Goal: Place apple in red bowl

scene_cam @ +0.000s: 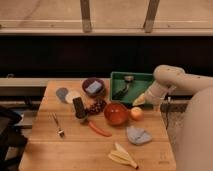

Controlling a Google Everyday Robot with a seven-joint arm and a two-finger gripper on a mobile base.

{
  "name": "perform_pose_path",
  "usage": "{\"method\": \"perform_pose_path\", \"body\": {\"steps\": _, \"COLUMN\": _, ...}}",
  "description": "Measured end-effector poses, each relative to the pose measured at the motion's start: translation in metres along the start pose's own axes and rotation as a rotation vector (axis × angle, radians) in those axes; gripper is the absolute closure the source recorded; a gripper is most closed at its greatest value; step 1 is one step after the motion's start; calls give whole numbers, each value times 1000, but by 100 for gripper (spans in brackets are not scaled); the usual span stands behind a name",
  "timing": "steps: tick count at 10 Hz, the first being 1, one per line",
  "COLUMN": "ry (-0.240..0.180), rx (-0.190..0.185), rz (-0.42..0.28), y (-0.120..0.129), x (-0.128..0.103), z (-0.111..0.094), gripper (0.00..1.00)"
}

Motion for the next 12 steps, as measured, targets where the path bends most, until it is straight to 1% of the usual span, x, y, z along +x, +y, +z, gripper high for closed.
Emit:
{"method": "perform_pose_path", "body": {"steps": 1, "ry": 21, "rx": -10, "rz": 10, "y": 0, "x": -2, "z": 9, "gripper": 20}}
{"method": "perform_pose_path", "body": {"steps": 2, "ry": 34, "rx": -18, "rz": 13, "y": 2, "x": -2, "z": 13, "gripper": 20}}
{"method": "perform_pose_path", "body": {"steps": 7, "ry": 77, "rx": -46, "rz": 9, "y": 19, "x": 0, "z": 33, "gripper": 20}}
{"method": "perform_pose_path", "body": {"steps": 10, "ry": 113, "rx": -49, "rz": 10, "y": 28, "x": -3, "z": 53, "gripper": 20}}
{"method": "perform_pose_path", "body": {"steps": 12, "ry": 132, "rx": -44, "rz": 23, "y": 27, "x": -5, "z": 65, "gripper": 20}}
